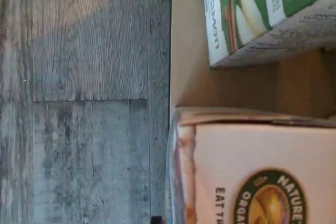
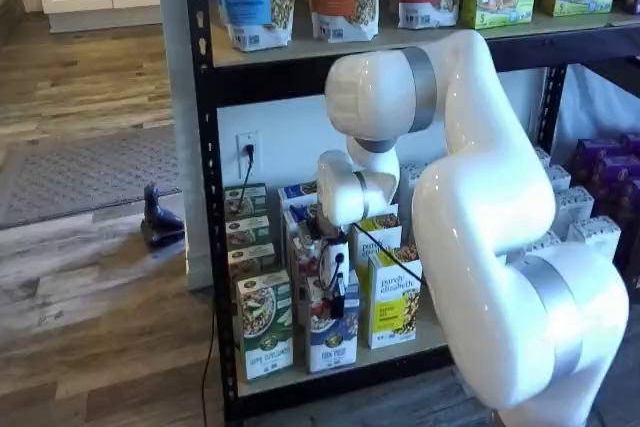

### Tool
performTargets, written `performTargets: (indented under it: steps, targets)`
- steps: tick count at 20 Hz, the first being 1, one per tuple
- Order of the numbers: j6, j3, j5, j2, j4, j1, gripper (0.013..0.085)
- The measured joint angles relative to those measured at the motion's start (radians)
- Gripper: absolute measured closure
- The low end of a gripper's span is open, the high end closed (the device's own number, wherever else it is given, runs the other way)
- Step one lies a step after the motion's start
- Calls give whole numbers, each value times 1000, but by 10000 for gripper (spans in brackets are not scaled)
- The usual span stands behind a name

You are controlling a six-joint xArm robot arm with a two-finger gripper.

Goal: Pick up the blue and white box that is on the bottom shelf, the second box from the left

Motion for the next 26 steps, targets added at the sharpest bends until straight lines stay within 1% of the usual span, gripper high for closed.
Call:
performTargets:
  steps: [7, 9, 10, 11, 12, 13, 18, 26]
  targets:
    - [-4, 1, 1, 0, 9, 5, 290]
    - [-1, 3, 0, 0, 9, 7, 370]
    - [-1, 4, 0, -1, 9, 8, 370]
    - [-2, 7, 0, -4, 10, 7, 410]
    - [-4, 11, 0, -6, 10, 6, 410]
    - [-4, 16, -2, -10, 10, 4, 450]
    - [15, 45, -21, -27, -17, 0, 450]
    - [-8, 122, -47, -85, -3, -10, 450]
